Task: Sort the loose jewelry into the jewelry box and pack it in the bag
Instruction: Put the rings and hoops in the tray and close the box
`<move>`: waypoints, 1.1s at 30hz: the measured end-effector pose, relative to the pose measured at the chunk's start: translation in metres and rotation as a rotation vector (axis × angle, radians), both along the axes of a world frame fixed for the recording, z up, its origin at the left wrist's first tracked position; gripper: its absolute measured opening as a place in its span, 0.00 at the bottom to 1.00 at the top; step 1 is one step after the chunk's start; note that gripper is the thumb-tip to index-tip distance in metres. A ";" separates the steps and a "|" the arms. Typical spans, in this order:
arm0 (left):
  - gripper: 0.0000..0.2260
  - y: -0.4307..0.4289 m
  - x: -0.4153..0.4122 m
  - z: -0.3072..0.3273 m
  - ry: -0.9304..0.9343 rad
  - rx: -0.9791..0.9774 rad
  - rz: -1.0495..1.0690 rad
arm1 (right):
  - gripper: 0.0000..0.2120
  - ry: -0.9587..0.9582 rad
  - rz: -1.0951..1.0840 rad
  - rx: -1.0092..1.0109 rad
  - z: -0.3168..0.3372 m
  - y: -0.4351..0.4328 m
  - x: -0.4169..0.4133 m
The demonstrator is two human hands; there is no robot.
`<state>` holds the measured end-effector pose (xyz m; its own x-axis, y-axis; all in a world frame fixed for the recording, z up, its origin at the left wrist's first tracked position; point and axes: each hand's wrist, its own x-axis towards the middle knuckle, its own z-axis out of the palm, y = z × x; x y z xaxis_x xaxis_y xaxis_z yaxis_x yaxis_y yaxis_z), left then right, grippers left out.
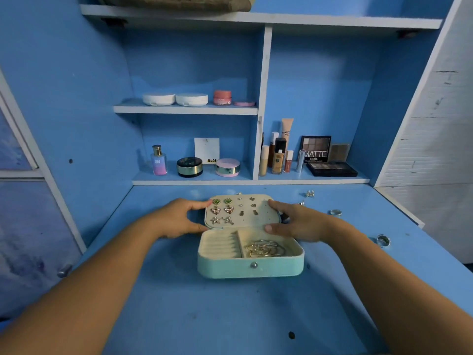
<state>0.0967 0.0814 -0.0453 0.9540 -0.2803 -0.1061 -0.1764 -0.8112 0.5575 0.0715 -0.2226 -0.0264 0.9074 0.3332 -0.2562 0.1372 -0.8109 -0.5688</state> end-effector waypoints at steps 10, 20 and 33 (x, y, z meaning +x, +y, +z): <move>0.33 -0.002 -0.015 -0.009 -0.001 -0.204 -0.074 | 0.39 -0.093 -0.031 0.120 -0.006 -0.008 0.005; 0.35 -0.006 -0.010 -0.020 -0.106 -0.145 -0.083 | 0.17 -0.279 -0.089 0.246 -0.013 -0.027 0.019; 0.38 -0.013 -0.016 -0.016 -0.157 -0.029 -0.086 | 0.10 -0.479 -0.301 -0.179 -0.019 -0.048 0.042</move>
<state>0.0809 0.0686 -0.0611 0.9305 -0.3626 0.0516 -0.3313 -0.7732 0.5407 0.1135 -0.2704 -0.0458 0.9837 0.0322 0.1771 0.0938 -0.9315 -0.3515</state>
